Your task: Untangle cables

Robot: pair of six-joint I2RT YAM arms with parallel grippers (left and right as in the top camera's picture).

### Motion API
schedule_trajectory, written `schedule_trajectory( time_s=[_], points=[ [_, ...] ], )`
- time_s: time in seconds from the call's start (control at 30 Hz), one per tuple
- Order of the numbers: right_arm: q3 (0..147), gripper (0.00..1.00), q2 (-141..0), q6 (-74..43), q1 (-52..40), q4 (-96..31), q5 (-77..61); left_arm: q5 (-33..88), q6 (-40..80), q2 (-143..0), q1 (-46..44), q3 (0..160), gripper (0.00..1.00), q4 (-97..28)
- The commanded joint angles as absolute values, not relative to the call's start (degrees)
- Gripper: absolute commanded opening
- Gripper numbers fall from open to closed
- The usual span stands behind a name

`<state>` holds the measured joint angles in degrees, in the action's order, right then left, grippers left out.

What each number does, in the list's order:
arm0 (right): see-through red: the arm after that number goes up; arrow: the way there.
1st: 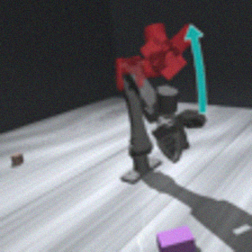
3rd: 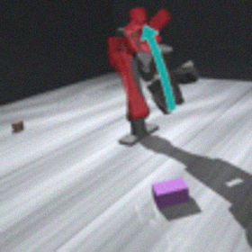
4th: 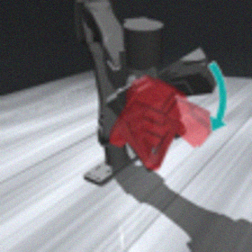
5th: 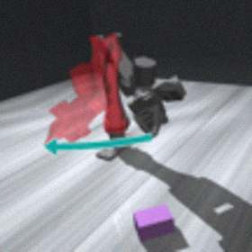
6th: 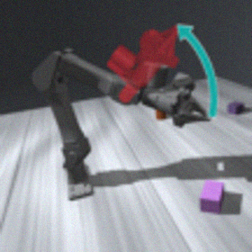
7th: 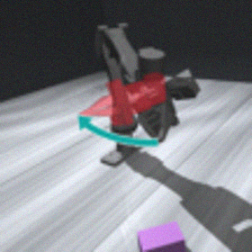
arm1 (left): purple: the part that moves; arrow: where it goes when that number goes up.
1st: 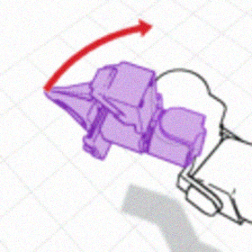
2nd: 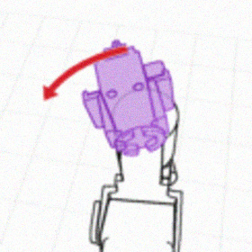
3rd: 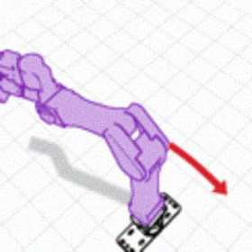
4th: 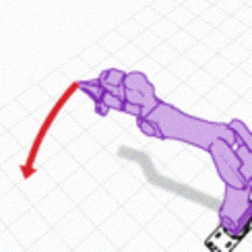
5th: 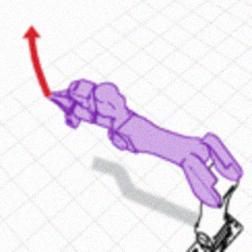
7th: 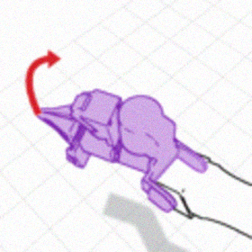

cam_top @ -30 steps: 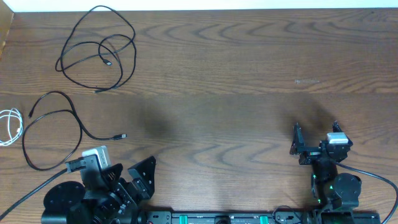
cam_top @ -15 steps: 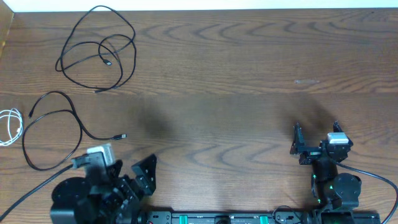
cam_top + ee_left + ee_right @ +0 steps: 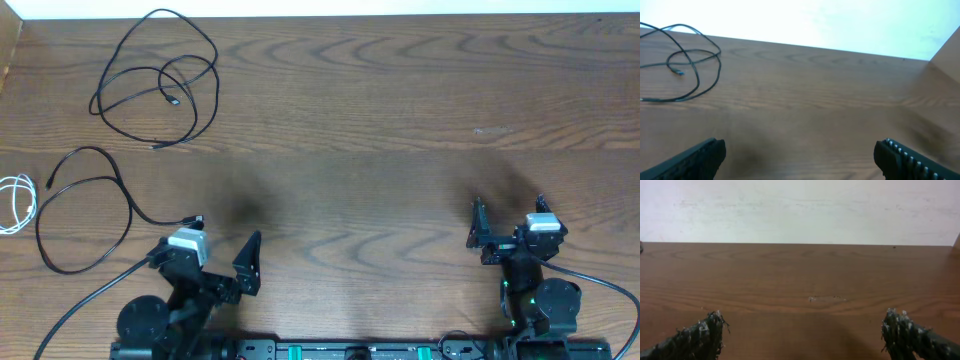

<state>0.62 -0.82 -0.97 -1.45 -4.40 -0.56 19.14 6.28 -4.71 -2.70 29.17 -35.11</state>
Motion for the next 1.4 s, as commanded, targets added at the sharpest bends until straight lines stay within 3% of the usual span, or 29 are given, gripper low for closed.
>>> schedule_trajectory(
  time_s=[0.0, 0.77, 1.37],
  points=[
    [0.3, 0.99, -0.3, -0.3, -1.2, -4.4, -0.1, 19.0, 4.7, -2.9, -2.9, 25.0, 0.99, -30.5],
    [0.3, 0.99, -0.3, -0.4, -1.2, -4.4, -0.1, 16.8, 6.7, -0.1, -2.9, 5.5, 0.99, -4.4],
    [0.3, 0.99, -0.3, -0.3, -1.2, -4.4, -0.1, 7.1, 10.9, -0.1, -2.8, 0.2, 0.99, -2.2]
  ],
)
